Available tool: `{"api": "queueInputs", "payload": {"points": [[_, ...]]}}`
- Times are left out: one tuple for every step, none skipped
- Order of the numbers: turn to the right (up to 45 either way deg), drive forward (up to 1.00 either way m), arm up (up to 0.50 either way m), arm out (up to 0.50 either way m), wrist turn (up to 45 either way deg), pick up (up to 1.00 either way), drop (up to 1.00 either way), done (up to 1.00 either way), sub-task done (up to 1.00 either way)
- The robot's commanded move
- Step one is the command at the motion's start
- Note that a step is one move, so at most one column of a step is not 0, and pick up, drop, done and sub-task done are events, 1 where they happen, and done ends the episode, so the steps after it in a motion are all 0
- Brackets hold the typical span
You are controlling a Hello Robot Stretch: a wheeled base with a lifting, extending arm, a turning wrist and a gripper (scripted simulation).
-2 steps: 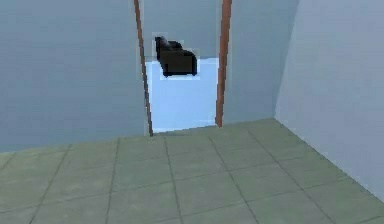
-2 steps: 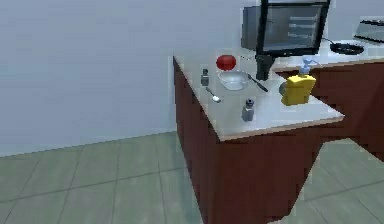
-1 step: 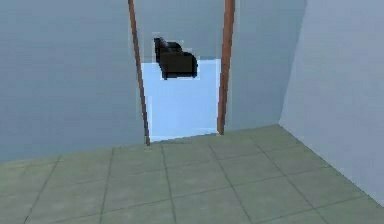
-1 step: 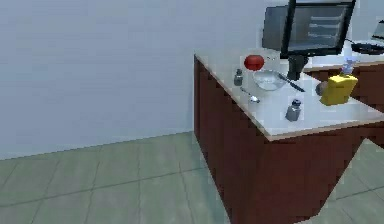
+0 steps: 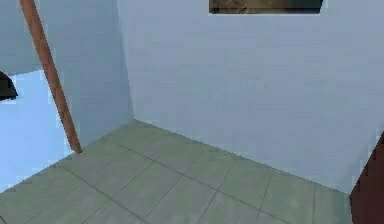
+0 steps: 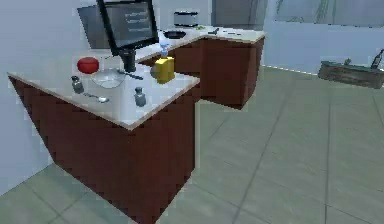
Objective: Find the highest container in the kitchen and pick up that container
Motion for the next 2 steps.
{"api": "queueInputs", "payload": {"points": [[30.0,0.00,0.00,0.00,0.0,0.00,0.00,0.00,0.00],[0.0,0.20,0.00,0.00,0.0,0.00,0.00,0.00,0.00]]}}
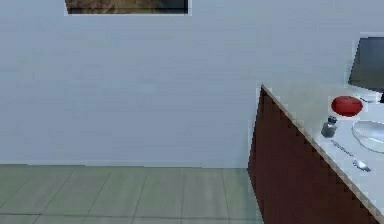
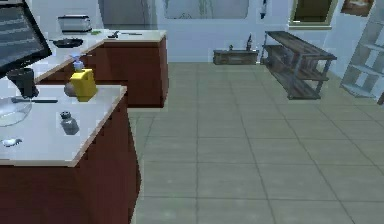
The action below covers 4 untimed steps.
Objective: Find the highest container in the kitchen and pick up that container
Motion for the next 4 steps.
{"api": "queueInputs", "payload": {"points": [[0.0,0.90,0.00,0.00,0.0,0.00,0.00,0.00,0.00],[0.0,0.00,0.50,0.00,0.0,0.00,0.00,0.00,0.00],[0.0,0.00,0.38,0.00,0.0,0.00,0.00,0.00,0.00],[0.0,0.00,0.00,0.36,0.0,0.00,0.00,0.00,0.00]]}}
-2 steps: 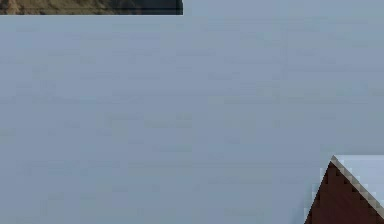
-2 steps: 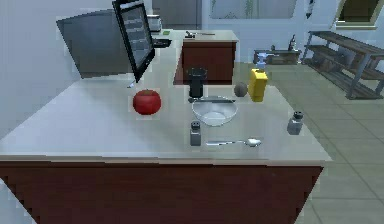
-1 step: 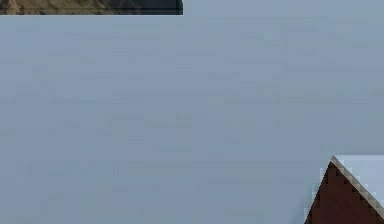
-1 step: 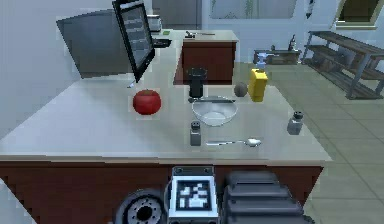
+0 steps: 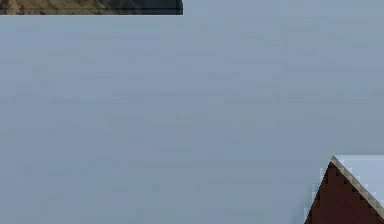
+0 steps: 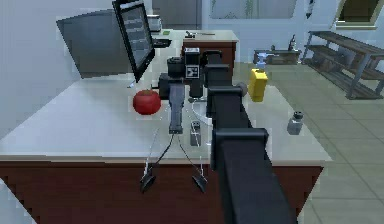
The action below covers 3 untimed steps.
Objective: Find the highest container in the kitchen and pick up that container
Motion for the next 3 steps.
{"api": "queueInputs", "payload": {"points": [[0.0,0.00,0.00,0.00,45.0,0.00,0.00,0.00,0.00],[0.0,0.00,0.00,0.00,45.0,0.00,0.00,0.00,0.00],[0.0,0.00,0.00,0.00,45.0,0.00,0.00,0.00,0.00]]}}
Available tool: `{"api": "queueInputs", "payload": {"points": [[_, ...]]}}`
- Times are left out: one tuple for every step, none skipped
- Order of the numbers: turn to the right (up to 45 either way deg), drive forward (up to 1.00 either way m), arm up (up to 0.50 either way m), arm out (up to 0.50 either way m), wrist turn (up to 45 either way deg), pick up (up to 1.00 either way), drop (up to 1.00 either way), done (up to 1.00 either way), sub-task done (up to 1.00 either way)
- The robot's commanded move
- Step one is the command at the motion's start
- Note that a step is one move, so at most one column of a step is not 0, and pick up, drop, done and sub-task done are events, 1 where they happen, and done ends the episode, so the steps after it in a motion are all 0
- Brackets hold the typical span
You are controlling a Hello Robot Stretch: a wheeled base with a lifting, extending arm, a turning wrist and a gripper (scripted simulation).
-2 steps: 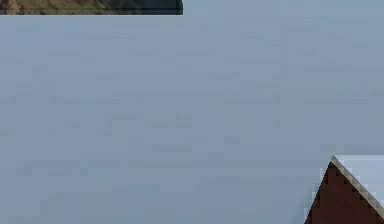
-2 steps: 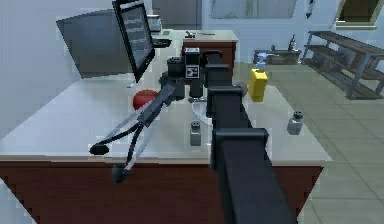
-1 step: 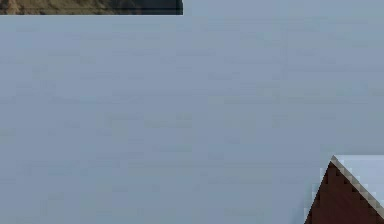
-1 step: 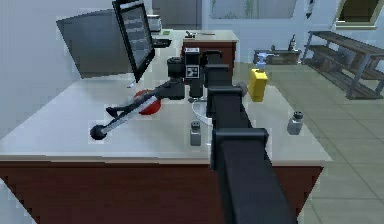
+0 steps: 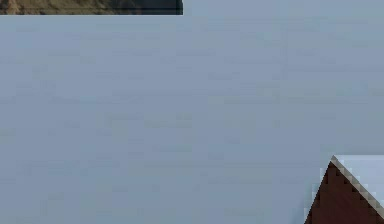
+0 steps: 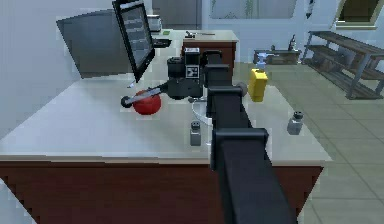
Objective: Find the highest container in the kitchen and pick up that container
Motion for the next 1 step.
{"api": "queueInputs", "payload": {"points": [[0.0,0.00,0.00,0.00,45.0,0.00,0.00,0.00,0.00]]}}
